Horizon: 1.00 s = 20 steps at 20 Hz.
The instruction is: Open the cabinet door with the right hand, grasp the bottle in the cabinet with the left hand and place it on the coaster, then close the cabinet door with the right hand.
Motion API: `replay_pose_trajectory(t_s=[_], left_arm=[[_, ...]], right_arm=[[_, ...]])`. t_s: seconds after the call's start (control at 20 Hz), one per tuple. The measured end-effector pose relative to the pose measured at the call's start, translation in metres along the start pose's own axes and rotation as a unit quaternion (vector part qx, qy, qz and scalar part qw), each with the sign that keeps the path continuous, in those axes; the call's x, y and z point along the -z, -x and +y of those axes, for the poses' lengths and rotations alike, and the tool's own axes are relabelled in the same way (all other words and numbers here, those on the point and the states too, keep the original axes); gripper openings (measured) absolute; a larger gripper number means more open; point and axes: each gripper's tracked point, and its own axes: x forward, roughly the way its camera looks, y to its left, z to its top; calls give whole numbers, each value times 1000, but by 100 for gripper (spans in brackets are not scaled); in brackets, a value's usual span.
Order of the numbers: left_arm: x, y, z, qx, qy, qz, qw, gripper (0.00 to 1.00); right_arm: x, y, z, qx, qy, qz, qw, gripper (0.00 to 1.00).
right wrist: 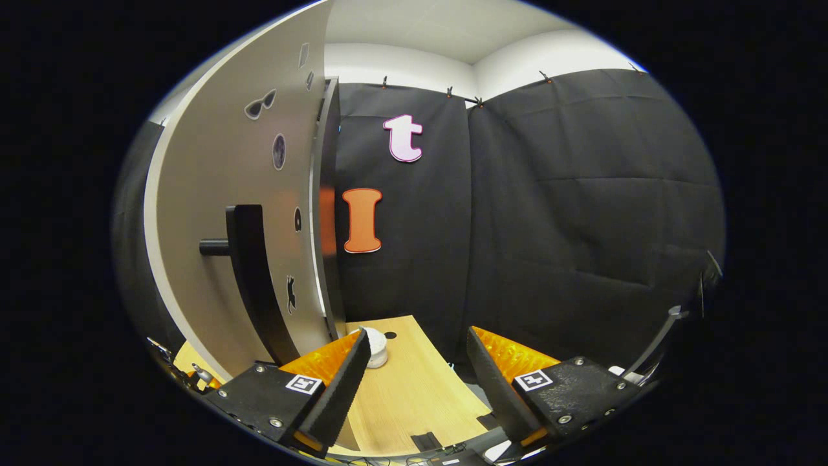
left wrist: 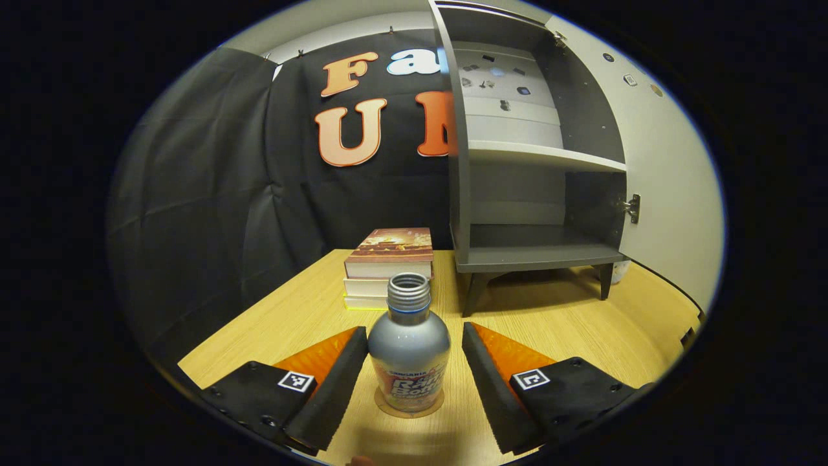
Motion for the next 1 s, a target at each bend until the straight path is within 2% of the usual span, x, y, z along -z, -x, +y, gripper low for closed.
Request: replay_pose_trajectory(t_s=[0.15, 0.2, 0.25, 0.3, 0.35, 0.4, 0.45, 0.5, 0.55, 0.6, 0.65, 0.95, 1.0], left_arm=[[-9, 7, 5, -5, 9, 0, 1000, 96], [-14, 10, 8, -8, 11, -1, 1000, 96], [-23, 13, 10, -11, 12, -6, 1000, 96], [-31, 17, 11, -12, 11, -11, 1000, 96], [-40, 21, 12, -12, 9, -15, 1000, 96], [-49, 25, 14, -13, 7, -20, 1000, 96], [-59, 29, 16, -15, 4, -24, 1000, 96], [-72, 33, 18, -16, 1, -29, 999, 96], [-83, 36, 22, -22, -4, -30, 999, 96], [-94, 39, 26, -27, -7, -30, 999, 96], [-105, 43, 28, -27, -3, -30, 999, 96], [-200, 66, 40, -16, 28, -60, 998, 96], [-215, 69, 44, -16, 26, -64, 997, 96]], right_arm=[[2, -5, 4, -12, -3, 3, 1000, 93], [3, -6, 4, -14, -3, 4, 1000, 97], [5, -7, 4, -16, -2, 4, 1000, 97], [6, -7, 5, -19, -3, 4, 1000, 92], [5, -8, 5, -22, -5, 4, 1000, 92], [5, -8, 6, -25, -6, 4, 1000, 97], [5, -8, 7, -27, -5, 4, 1000, 97], [5, -8, 10, -30, -1, 3, 1000, 92], [5, -8, 12, -34, 2, 1, 999, 97], [3, -7, 14, -35, 8, -2, 999, 98], [1, -8, 17, -37, 13, -5, 999, 89], [5, -2, 38, -58, -9, -6, 998, 86], [5, -1, 41, -60, -12, -7, 998, 95]])
